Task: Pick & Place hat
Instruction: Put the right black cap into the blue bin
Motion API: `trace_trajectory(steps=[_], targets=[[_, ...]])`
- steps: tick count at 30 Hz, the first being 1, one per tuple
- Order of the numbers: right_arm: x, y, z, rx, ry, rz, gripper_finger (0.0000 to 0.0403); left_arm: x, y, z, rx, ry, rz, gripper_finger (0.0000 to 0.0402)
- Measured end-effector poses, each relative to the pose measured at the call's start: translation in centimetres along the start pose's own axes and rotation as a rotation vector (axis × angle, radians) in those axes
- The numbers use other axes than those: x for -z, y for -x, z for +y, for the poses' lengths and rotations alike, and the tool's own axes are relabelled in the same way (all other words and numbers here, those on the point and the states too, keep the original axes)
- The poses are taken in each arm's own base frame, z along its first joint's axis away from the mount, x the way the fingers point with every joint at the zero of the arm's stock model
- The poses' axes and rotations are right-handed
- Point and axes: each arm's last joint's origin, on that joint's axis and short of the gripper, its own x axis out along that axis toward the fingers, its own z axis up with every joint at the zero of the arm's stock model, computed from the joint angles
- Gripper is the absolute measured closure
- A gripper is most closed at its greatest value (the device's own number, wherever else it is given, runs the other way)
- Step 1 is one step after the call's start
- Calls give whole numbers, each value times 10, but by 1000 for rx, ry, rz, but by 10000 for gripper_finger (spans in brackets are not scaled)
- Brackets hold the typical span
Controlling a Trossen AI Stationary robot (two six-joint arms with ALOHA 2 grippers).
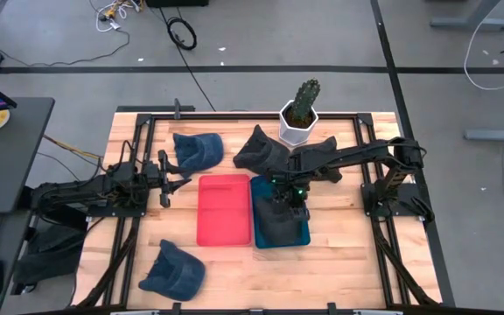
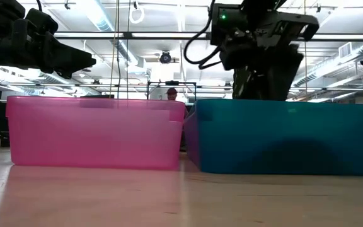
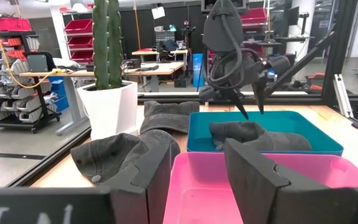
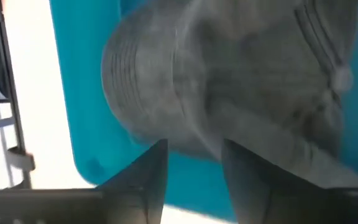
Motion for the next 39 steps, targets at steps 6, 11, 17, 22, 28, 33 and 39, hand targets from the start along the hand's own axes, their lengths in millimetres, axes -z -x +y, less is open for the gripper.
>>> trace_trajectory(steps=[6,11,17,22,28,33,39], targets=[[16,26,-8,5,-91,12,237,0,0,0,0,0,0,246],[27,52,-15,116,-137,-50,242,0,0,0,0,0,0,246],[47,83,-21,294,-260,-98,247,0,0,0,0,0,0,246],[64,104,-31,344,-412,-145,247,0,0,0,0,0,0,246],[80,119,-48,429,-638,-166,247,0,0,0,0,0,0,246],[89,116,-69,459,-808,-203,246,0,0,0,0,0,0,246],[107,102,-99,465,-918,-214,223,0,0,0,0,0,0,246]])
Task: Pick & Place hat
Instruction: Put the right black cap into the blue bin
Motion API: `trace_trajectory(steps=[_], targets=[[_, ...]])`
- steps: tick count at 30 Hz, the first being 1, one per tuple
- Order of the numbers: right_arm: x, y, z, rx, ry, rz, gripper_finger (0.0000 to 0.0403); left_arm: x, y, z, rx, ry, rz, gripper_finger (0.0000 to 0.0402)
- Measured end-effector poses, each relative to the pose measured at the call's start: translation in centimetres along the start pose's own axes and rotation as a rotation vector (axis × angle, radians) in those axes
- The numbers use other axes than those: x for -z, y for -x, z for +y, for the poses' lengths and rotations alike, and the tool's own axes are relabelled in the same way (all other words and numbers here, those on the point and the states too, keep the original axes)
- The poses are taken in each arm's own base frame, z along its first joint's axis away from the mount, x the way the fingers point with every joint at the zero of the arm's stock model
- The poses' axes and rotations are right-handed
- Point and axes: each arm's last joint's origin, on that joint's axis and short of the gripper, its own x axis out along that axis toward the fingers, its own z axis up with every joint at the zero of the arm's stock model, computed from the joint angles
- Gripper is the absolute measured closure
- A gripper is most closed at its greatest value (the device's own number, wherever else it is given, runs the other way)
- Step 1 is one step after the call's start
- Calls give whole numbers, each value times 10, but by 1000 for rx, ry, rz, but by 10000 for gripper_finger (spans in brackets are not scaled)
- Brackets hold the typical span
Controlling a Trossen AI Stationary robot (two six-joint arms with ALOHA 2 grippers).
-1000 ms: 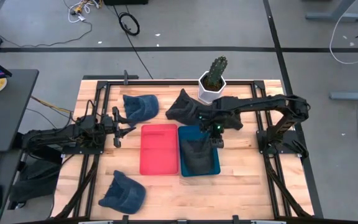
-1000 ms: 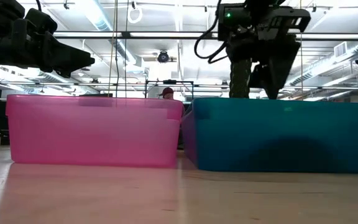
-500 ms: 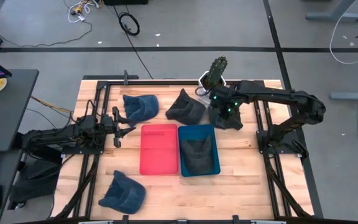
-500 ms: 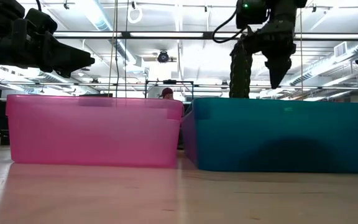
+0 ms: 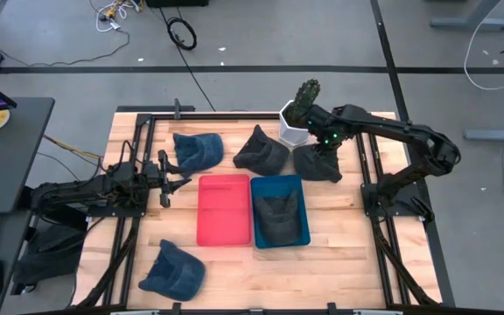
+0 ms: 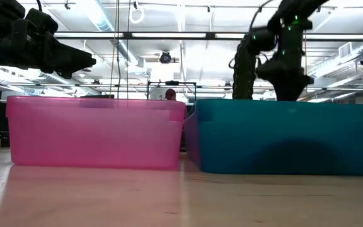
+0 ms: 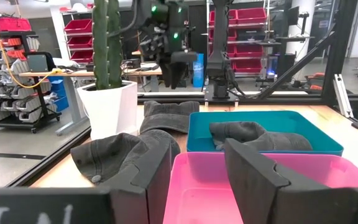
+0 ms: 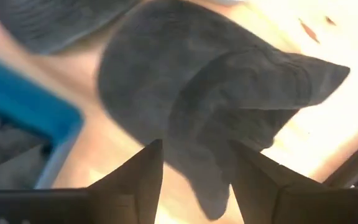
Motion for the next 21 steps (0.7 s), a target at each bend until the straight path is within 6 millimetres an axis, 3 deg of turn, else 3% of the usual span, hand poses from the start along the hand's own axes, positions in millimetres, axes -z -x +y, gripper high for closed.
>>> trace_trajectory(steps=[11,21], targets=[[0,-45,-19,-48,-74,-81,207,0,0,0,0,0,0,246],[6,-63,-25,-53,-88,-101,207,0,0,0,0,0,0,246]])
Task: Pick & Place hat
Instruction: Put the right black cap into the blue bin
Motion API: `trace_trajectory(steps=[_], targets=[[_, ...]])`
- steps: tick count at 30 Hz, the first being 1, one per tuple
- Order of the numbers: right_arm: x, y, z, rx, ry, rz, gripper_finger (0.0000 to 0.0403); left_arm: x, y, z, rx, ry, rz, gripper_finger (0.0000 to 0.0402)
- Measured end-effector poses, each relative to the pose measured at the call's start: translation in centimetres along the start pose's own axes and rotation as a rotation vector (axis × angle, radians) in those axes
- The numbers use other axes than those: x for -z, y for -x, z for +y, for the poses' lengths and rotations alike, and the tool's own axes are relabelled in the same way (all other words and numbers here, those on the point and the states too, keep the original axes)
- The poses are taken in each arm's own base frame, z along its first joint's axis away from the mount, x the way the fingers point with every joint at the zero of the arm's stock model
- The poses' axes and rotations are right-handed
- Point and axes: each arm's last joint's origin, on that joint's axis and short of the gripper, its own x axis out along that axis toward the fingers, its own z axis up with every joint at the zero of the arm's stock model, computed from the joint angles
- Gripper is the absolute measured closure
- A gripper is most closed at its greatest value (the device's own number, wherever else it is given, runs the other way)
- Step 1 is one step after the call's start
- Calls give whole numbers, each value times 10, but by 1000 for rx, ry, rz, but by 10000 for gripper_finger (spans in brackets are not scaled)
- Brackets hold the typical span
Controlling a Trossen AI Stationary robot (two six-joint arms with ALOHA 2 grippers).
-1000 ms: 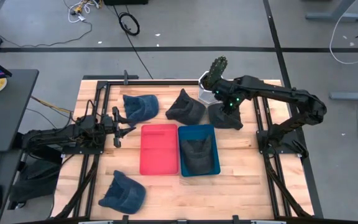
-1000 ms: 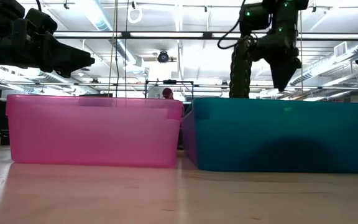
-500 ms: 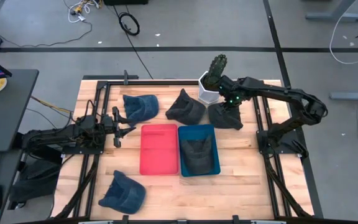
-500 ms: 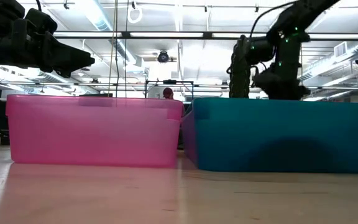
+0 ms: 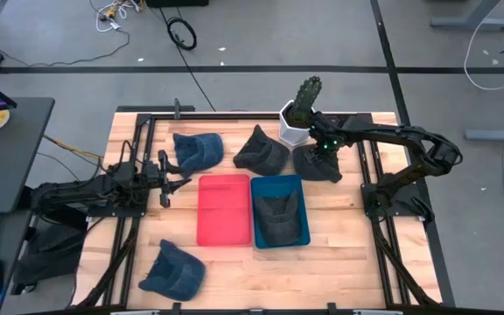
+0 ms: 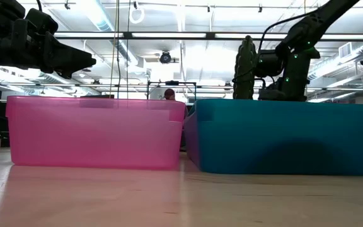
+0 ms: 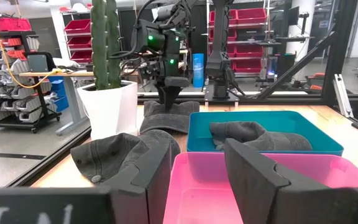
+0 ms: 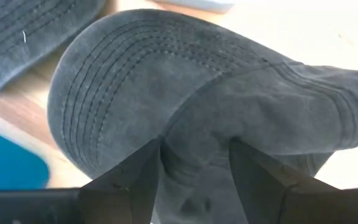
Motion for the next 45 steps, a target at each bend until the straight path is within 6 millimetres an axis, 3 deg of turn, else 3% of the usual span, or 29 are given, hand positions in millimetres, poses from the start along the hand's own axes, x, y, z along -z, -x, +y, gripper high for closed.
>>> trace_trajectory(steps=[11,16,21,27,32,45], targets=[[4,-8,-2,-7,25,-16,241,0,0,0,0,0,0,246],[4,-8,-2,-8,47,-11,293,0,0,0,0,0,0,246],[5,-8,-2,-3,90,-5,384,0,0,0,0,0,0,246],[10,-2,-4,4,130,10,393,0,0,0,0,0,0,246],[15,18,-5,-6,152,-47,396,0,0,0,0,0,0,246],[35,101,-2,-56,303,-212,401,0,0,0,0,0,-1,246]])
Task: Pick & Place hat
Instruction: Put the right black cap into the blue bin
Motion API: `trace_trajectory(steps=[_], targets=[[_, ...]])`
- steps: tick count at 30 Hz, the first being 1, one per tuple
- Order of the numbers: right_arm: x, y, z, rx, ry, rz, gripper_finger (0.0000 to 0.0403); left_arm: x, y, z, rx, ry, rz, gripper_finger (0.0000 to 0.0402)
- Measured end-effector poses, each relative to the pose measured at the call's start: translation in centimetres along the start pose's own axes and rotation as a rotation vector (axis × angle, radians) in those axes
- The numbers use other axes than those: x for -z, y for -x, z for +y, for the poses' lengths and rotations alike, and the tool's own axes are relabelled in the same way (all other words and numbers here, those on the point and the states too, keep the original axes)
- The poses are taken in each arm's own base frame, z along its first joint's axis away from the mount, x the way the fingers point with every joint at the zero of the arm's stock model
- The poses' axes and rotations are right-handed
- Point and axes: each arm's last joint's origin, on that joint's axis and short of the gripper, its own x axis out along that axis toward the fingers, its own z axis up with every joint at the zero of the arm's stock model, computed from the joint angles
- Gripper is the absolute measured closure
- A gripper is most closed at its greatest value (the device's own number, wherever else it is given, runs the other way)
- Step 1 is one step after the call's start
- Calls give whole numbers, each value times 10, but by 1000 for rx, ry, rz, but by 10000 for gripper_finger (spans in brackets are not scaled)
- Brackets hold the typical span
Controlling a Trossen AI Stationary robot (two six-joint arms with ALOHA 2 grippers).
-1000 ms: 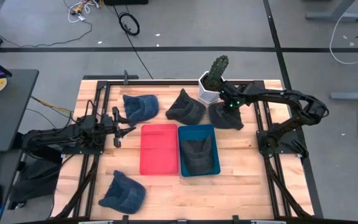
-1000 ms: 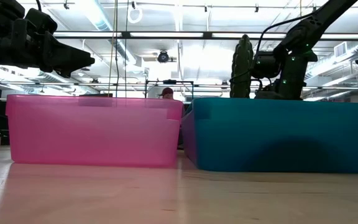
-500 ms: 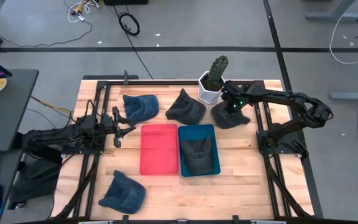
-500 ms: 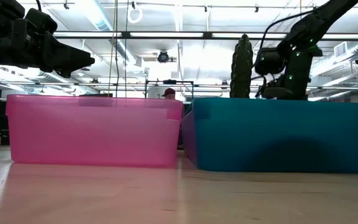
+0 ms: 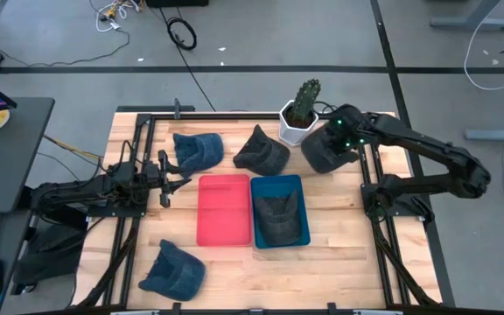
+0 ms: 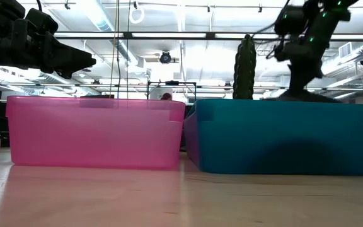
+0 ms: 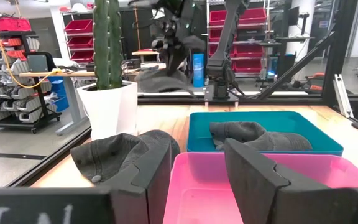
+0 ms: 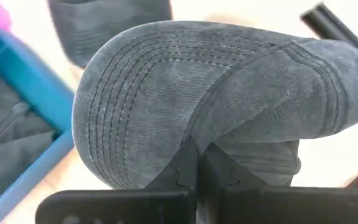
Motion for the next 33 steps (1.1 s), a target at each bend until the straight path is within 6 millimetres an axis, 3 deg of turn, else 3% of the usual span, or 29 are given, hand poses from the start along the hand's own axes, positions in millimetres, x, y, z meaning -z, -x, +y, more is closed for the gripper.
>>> trace_trajectory(steps=[9,14,25,33], targets=[[-8,42,28,-70,195,-46,401,0,0,0,0,0,0,246],[-14,55,49,-133,321,-131,401,0,0,0,0,0,0,246],[-13,51,94,-271,583,-194,400,0,0,0,-1,0,0,246],[-13,37,123,-347,755,-188,400,0,0,0,-1,0,0,246]])
